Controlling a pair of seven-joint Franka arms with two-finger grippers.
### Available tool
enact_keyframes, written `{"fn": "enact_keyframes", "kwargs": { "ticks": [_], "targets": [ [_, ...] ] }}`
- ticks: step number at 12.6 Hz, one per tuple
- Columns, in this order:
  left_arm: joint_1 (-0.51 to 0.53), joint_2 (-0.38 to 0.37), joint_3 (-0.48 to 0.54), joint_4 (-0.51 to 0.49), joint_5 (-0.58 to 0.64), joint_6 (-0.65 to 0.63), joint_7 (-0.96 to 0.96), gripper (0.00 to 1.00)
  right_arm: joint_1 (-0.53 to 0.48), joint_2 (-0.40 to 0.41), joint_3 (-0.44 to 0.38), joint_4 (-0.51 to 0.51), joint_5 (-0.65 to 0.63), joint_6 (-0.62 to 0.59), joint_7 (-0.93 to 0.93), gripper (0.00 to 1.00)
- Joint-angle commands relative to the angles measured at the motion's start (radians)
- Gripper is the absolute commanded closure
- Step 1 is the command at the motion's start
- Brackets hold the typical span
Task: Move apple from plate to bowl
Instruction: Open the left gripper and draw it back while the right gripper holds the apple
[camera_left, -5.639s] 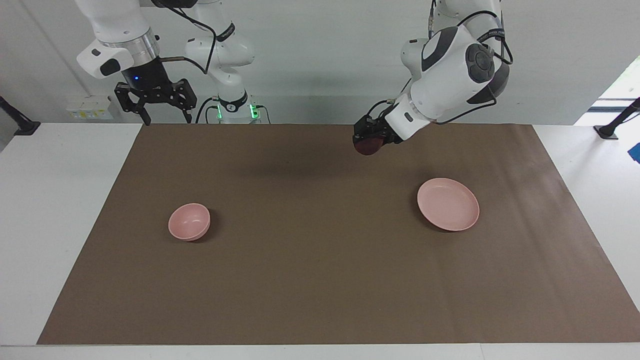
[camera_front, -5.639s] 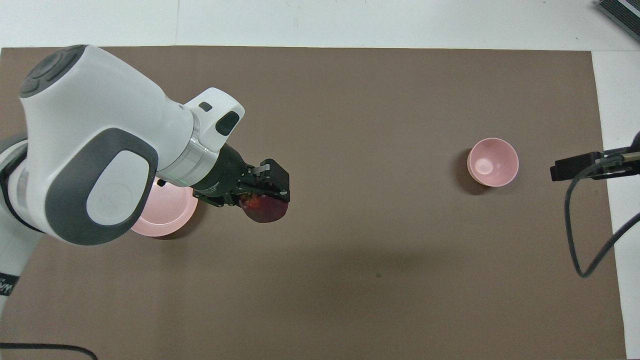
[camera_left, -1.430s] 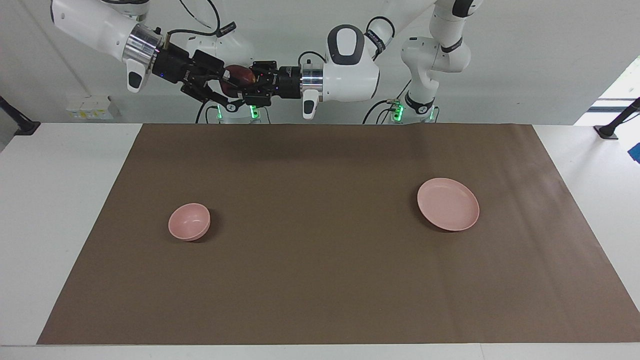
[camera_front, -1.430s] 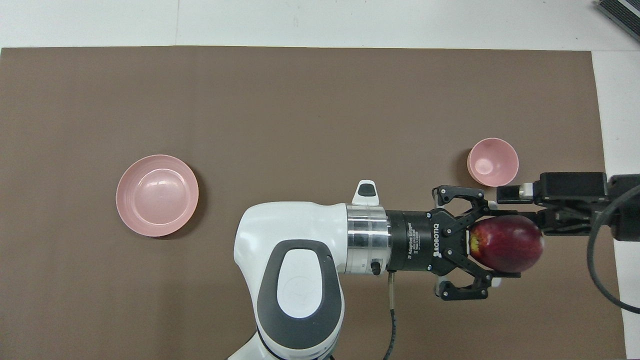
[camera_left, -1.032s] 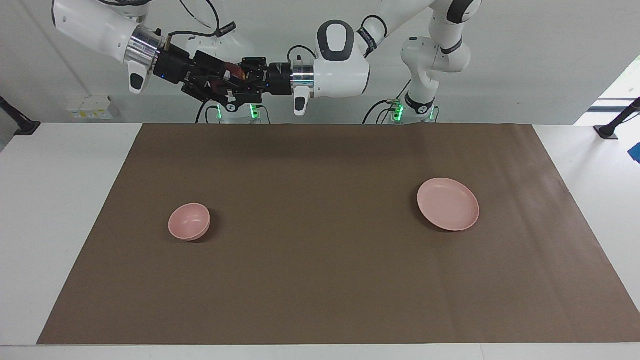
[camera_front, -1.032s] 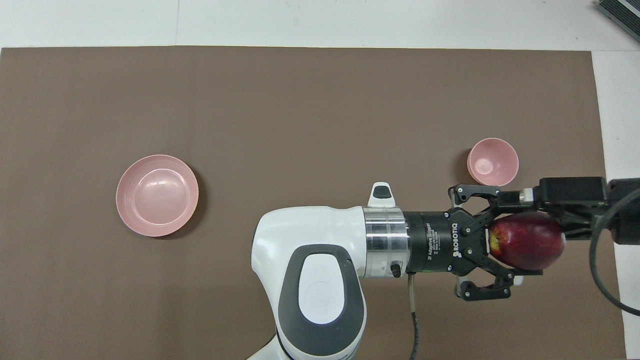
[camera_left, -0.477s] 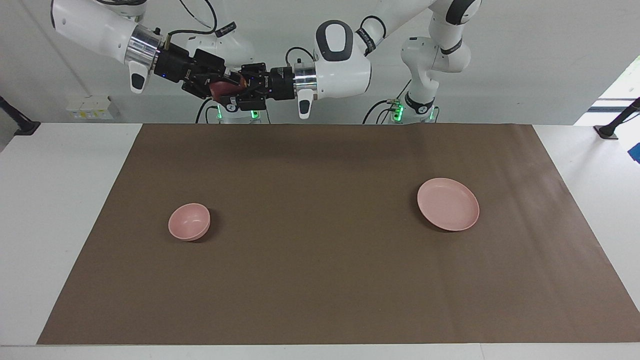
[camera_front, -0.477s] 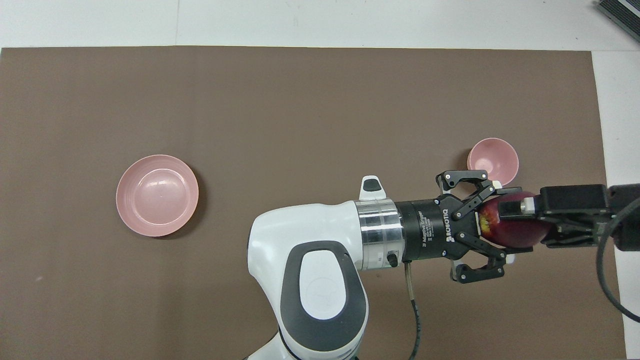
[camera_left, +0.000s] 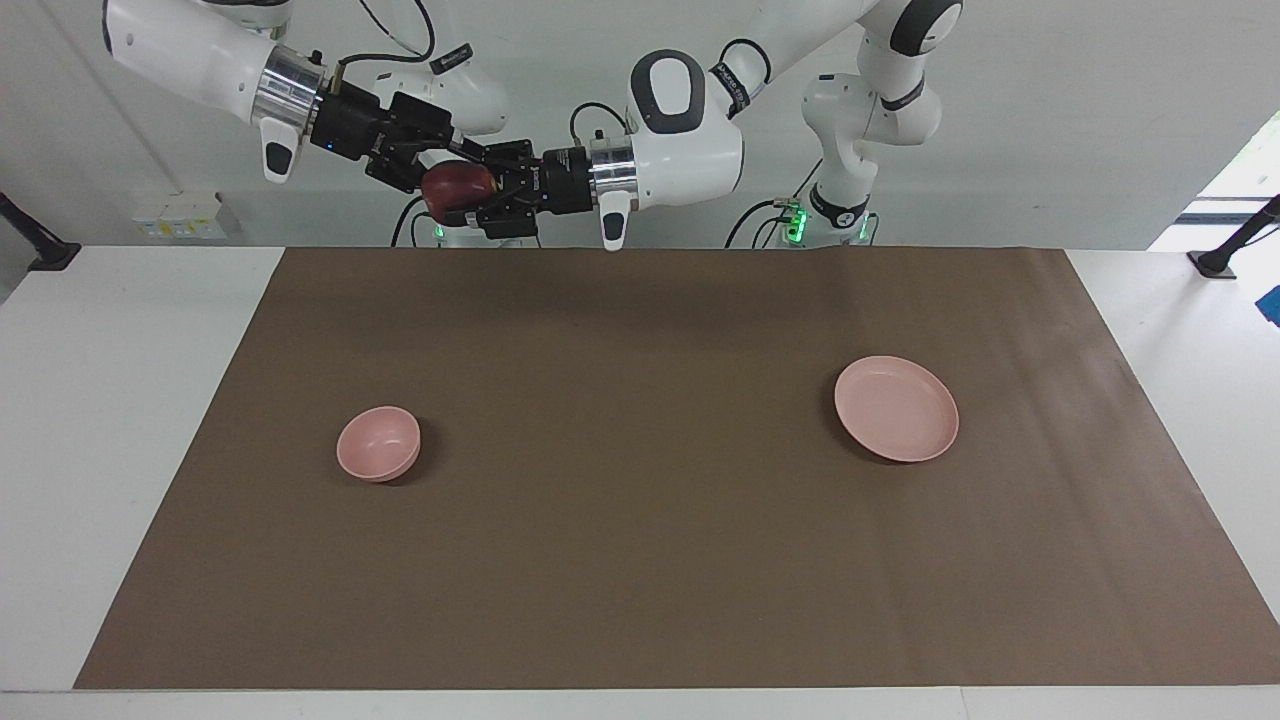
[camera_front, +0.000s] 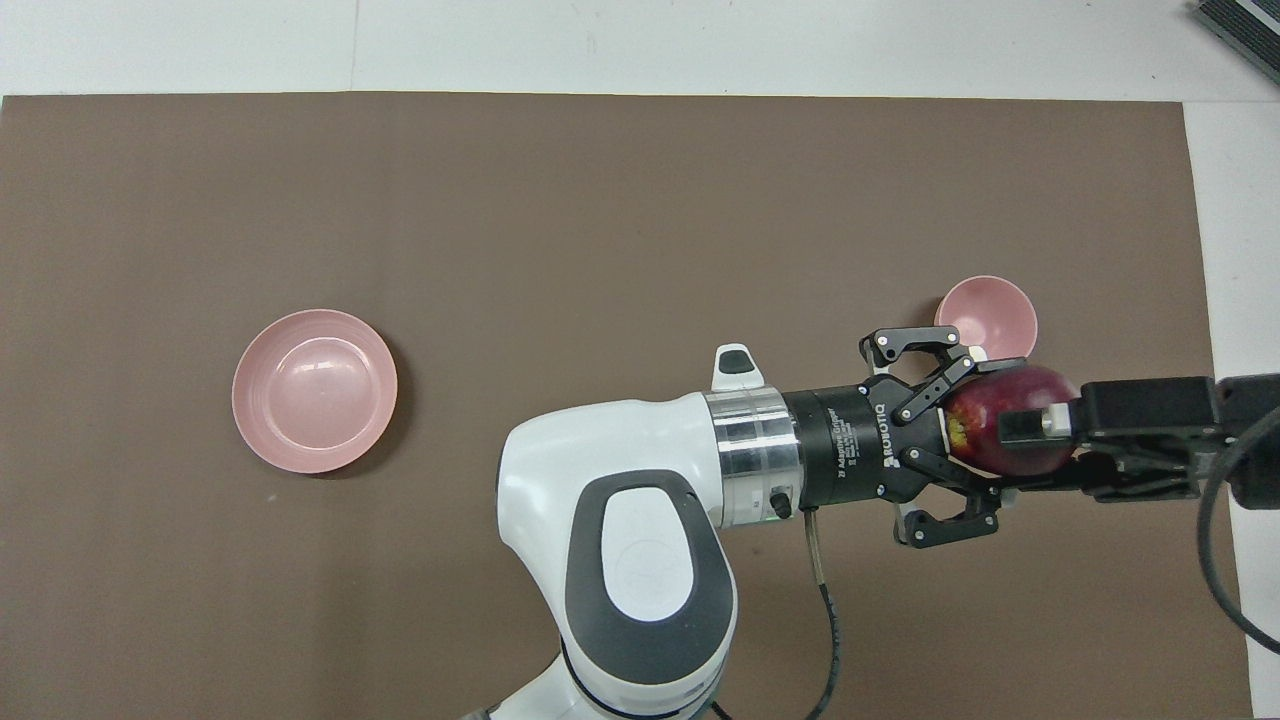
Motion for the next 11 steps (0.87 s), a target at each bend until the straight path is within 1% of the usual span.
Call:
{"fn": "enact_keyframes", "kwargs": {
  "ticks": [1, 4, 7, 10, 11],
  "targets": [
    [-0.033, 0.014, -0.001, 0.020, -0.020, 0.004, -0.002, 1.00, -0.001, -0.009, 0.003, 0.001, -0.016, 0.037, -0.021, 0.00],
    [-0.031, 0.012, -0.005, 0.021, -0.023, -0.008, -0.002, 1.00, -0.001, -0.009, 0.003, -0.002, -0.019, 0.068, -0.110, 0.00],
    [-0.037, 0.007, -0.005, 0.018, -0.025, -0.008, -0.001, 1.00, -0.001, -0.010, 0.003, -0.007, -0.028, 0.066, -0.147, 0.00],
    [-0.043, 0.004, -0.008, 0.017, -0.026, -0.007, -0.001, 1.00, -0.001, -0.013, 0.003, -0.008, -0.031, 0.053, -0.138, 0.00],
    [-0.043, 0.004, -0.008, 0.017, -0.025, -0.007, -0.001, 1.00, -0.002, -0.013, 0.003, -0.008, -0.031, 0.028, -0.135, 0.00]
  ]
}}
